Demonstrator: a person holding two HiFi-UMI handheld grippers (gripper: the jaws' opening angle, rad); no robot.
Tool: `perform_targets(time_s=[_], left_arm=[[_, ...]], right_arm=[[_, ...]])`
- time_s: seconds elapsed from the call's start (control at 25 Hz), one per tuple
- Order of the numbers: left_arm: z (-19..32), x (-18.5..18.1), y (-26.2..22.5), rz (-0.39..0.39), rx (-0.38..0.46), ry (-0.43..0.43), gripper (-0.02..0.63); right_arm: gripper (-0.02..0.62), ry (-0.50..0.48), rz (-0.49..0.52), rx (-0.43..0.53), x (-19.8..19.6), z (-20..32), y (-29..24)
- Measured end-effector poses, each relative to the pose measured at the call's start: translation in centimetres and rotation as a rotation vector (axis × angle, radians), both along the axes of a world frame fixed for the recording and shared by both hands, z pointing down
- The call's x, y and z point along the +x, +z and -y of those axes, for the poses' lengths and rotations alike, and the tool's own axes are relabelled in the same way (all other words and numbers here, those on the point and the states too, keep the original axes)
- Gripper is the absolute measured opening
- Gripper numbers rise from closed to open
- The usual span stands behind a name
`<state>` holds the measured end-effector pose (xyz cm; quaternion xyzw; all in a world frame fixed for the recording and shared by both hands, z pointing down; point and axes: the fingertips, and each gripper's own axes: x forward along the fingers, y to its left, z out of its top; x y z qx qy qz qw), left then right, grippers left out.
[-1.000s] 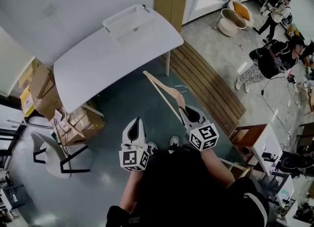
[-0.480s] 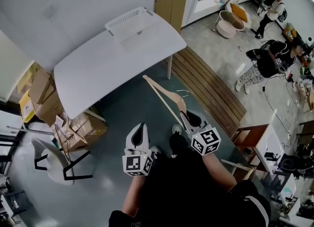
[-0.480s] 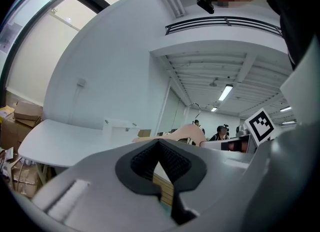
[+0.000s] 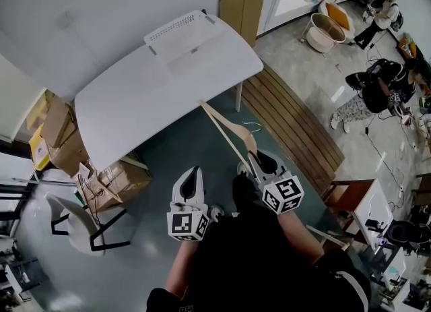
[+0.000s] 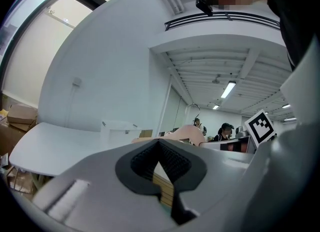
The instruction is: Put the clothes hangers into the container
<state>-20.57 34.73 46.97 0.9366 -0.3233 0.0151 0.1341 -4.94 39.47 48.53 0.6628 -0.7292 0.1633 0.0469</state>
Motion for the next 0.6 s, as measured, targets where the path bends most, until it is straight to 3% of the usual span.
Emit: perform_targets(time_s=[0.6], left_arm=[[9.8, 11.8, -0.8, 0.01, -0.011, -0.064, 0.005]], right_arm=[[0.063, -0.09, 0.025, 0.007, 11.2, 10.3, -0.7]])
